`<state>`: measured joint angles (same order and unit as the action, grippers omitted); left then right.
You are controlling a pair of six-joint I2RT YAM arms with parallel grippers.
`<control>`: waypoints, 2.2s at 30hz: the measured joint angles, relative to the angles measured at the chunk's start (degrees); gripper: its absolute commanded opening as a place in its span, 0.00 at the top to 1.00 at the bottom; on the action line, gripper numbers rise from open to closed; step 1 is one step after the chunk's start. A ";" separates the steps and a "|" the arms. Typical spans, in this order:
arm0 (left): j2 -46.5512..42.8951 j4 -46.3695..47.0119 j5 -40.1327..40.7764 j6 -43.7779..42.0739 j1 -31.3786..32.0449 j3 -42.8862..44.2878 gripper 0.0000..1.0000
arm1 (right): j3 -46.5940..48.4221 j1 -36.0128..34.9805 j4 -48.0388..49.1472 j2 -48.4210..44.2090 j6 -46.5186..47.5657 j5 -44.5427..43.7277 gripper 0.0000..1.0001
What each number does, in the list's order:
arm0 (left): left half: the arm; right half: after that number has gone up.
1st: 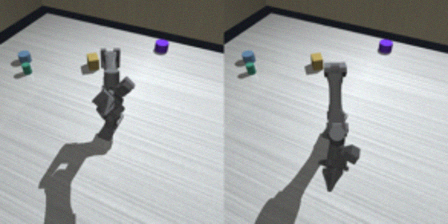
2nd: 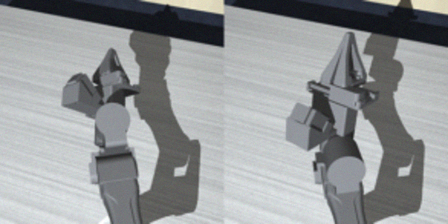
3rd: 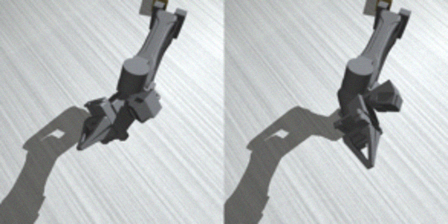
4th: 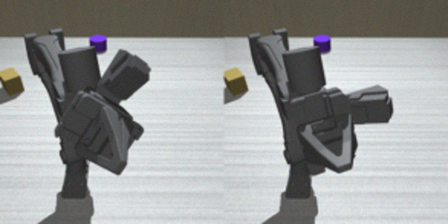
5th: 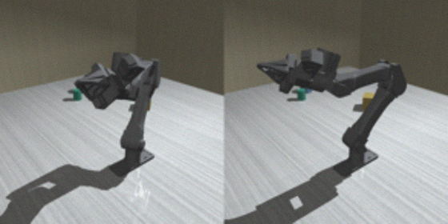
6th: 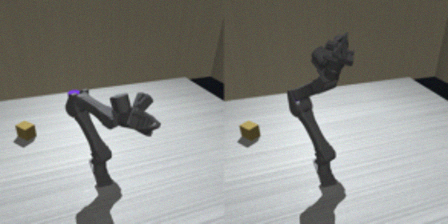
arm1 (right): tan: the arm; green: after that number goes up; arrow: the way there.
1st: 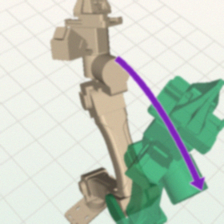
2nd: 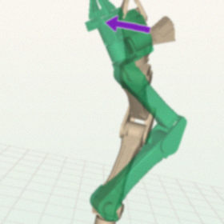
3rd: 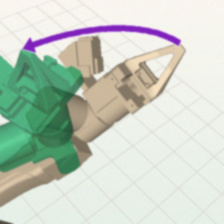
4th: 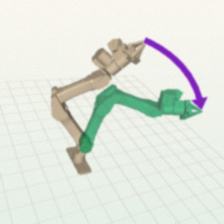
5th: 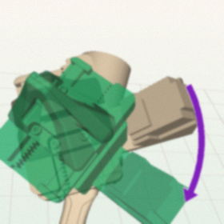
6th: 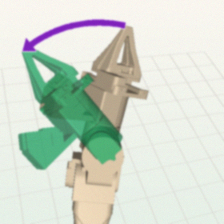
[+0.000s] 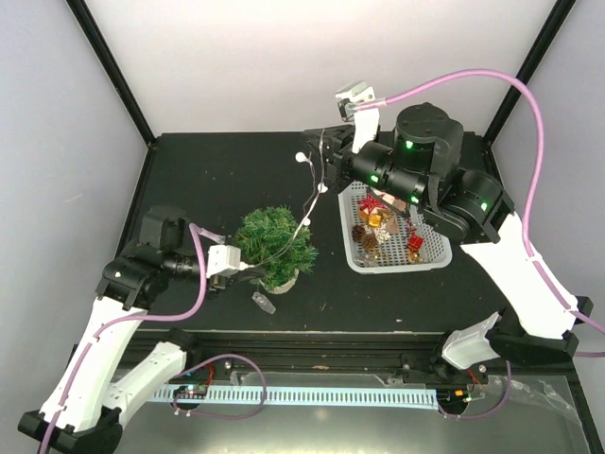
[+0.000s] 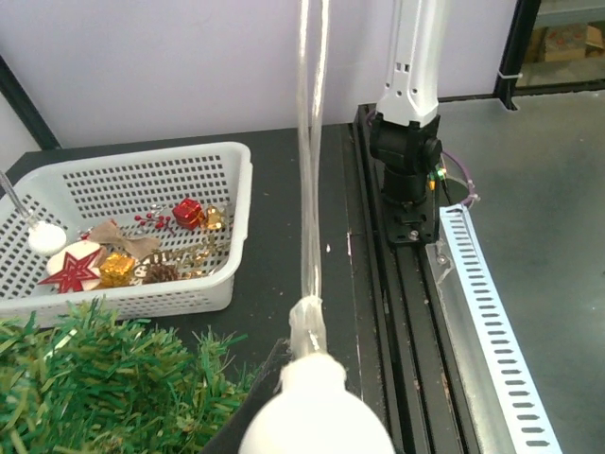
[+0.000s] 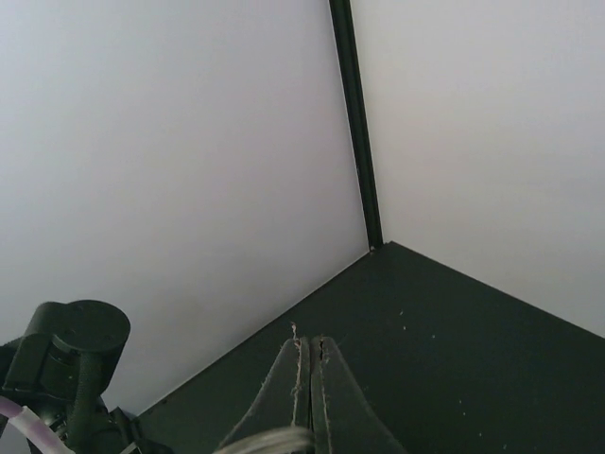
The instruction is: Decorate the small christmas tree
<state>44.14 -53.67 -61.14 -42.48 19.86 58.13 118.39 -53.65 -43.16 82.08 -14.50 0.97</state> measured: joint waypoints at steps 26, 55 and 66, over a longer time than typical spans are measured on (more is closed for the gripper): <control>-2.25 -4.15 3.61 -4.81 -10.32 -2.19 0.98 | 12.87 0.00 -7.21 12.57 5.70 -10.47 0.99; -2.12 7.65 17.97 3.72 -12.96 -7.41 0.98 | 15.13 0.00 -8.63 18.91 8.50 -21.18 0.99; -2.14 10.60 19.52 4.83 -14.08 -8.70 0.98 | 16.74 0.00 -7.56 19.89 8.87 -22.75 0.99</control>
<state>42.00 -43.07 -41.63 -37.65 5.78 49.43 135.13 -53.65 -50.72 101.97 -5.63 -21.78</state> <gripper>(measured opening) 0.026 0.017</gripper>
